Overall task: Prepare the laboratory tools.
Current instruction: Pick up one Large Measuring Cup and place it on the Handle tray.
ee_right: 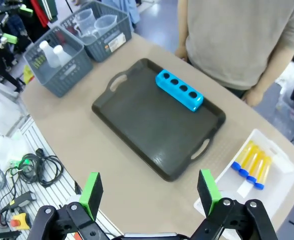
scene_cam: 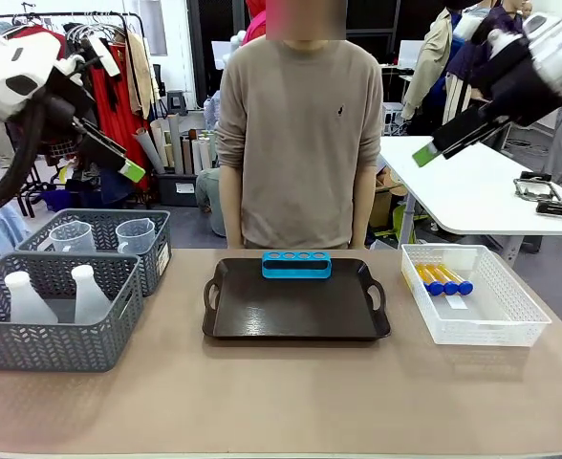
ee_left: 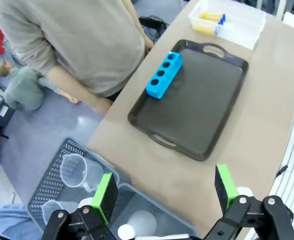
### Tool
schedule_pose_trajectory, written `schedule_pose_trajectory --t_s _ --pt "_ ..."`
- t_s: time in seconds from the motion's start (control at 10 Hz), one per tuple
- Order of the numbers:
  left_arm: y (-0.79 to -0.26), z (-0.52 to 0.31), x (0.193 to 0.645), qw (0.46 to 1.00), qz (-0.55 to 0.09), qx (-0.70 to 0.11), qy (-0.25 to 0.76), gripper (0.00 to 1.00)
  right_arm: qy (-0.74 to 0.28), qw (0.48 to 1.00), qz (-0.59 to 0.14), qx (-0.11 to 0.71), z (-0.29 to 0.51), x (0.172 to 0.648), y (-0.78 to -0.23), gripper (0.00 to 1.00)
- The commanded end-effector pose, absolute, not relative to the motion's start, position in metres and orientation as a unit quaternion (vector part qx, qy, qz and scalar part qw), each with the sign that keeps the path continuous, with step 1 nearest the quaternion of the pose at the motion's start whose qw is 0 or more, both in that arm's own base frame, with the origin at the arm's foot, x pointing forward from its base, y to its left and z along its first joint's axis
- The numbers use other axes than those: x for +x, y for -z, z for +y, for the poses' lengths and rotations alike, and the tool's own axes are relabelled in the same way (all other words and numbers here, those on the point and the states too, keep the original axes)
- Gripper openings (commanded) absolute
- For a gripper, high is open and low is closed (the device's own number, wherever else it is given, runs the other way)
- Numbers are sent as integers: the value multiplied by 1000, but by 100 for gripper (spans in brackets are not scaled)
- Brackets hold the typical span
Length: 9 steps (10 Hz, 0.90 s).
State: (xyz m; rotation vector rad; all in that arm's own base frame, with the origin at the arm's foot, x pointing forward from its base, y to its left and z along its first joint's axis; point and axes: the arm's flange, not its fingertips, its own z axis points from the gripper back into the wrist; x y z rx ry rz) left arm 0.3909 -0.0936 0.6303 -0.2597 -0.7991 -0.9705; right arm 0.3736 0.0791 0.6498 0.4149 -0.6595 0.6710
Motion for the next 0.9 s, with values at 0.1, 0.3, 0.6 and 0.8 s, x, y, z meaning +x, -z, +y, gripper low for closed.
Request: schedule_pose_trajectory --t_s 0.1,0.3,0.6,0.8 --pt "-655 -86 397 800 -388 -110 444 100 -327 865 -312 217 51 381 -664 100" --pt "-666 -90 394 785 -399 -113 460 100 -315 867 -321 213 46 380 -670 100" --pt "-655 -87 394 803 -390 -108 438 100 -316 871 -314 208 51 375 -666 100" --pt "-674 -85 382 806 -366 -77 459 100 -311 875 -313 200 50 375 -668 100"
